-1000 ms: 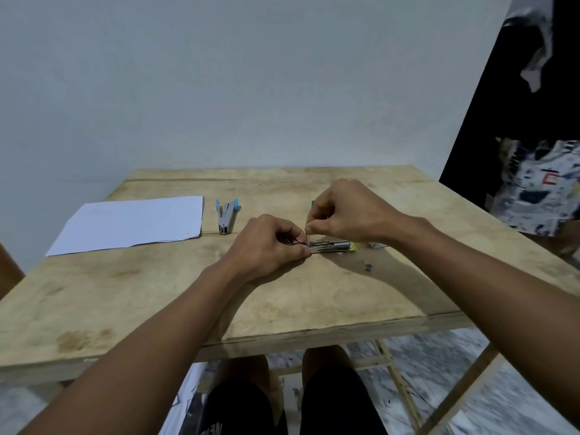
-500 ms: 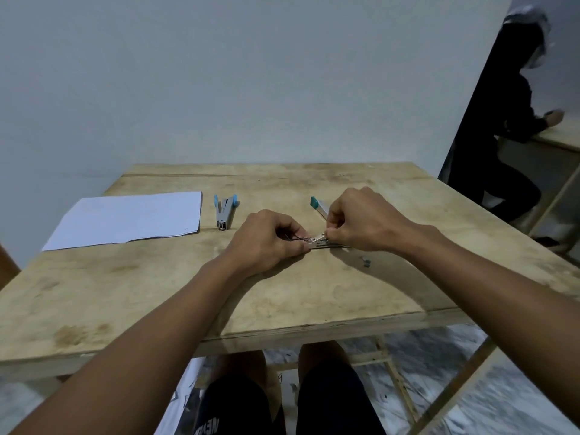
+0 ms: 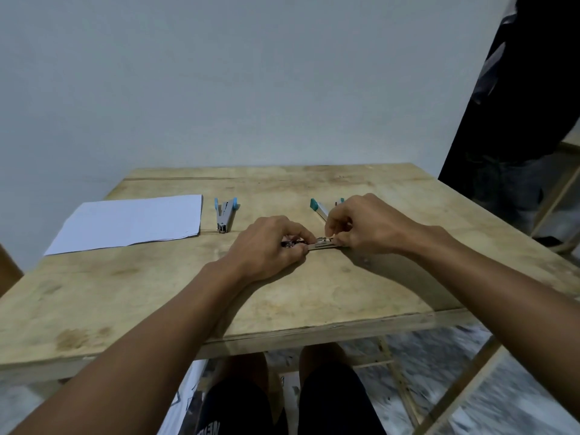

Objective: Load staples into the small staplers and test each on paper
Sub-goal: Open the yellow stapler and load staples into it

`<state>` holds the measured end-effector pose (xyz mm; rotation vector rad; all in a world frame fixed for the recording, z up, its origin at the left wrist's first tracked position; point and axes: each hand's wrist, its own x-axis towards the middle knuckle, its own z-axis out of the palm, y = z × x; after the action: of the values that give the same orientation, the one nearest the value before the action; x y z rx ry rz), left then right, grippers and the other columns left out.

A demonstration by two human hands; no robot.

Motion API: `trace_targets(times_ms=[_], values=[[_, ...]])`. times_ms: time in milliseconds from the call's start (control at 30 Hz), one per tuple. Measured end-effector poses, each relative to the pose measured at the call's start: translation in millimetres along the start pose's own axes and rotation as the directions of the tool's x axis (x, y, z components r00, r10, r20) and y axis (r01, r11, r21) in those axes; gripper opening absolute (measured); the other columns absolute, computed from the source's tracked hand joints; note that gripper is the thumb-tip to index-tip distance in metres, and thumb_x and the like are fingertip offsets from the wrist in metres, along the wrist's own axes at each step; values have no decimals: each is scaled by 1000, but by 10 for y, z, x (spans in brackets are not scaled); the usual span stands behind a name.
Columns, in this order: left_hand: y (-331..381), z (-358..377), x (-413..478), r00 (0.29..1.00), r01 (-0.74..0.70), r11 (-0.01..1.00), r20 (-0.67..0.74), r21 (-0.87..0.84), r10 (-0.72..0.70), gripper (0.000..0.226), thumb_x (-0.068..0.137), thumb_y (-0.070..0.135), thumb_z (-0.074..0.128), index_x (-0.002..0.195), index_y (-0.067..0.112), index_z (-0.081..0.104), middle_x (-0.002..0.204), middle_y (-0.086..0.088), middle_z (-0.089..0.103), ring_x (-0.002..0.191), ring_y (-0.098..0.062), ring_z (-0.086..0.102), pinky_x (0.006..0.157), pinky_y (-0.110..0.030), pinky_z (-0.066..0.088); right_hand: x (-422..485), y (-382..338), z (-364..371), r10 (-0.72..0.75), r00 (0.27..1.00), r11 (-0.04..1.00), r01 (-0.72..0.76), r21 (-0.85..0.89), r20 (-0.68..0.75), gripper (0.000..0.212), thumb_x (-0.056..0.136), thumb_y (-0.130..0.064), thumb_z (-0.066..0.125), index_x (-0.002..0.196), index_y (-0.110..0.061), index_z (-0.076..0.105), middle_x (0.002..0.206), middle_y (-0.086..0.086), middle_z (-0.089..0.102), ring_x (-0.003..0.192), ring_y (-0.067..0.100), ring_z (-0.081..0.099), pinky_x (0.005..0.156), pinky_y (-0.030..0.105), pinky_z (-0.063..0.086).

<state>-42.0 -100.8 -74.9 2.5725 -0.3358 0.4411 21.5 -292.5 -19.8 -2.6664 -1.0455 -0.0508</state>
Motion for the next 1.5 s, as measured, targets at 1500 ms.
trace_targets(times_ms=[1500], values=[[319, 92, 219, 997, 70, 988, -24, 137, -68, 16, 86, 16, 71, 100, 16, 78, 92, -5, 75, 82, -22, 65, 69, -30, 48, 60, 224, 73, 32, 997, 999, -34, 27, 77, 24, 75, -18, 81, 96, -16, 69, 91, 0, 69, 85, 18, 63, 73, 33, 51]])
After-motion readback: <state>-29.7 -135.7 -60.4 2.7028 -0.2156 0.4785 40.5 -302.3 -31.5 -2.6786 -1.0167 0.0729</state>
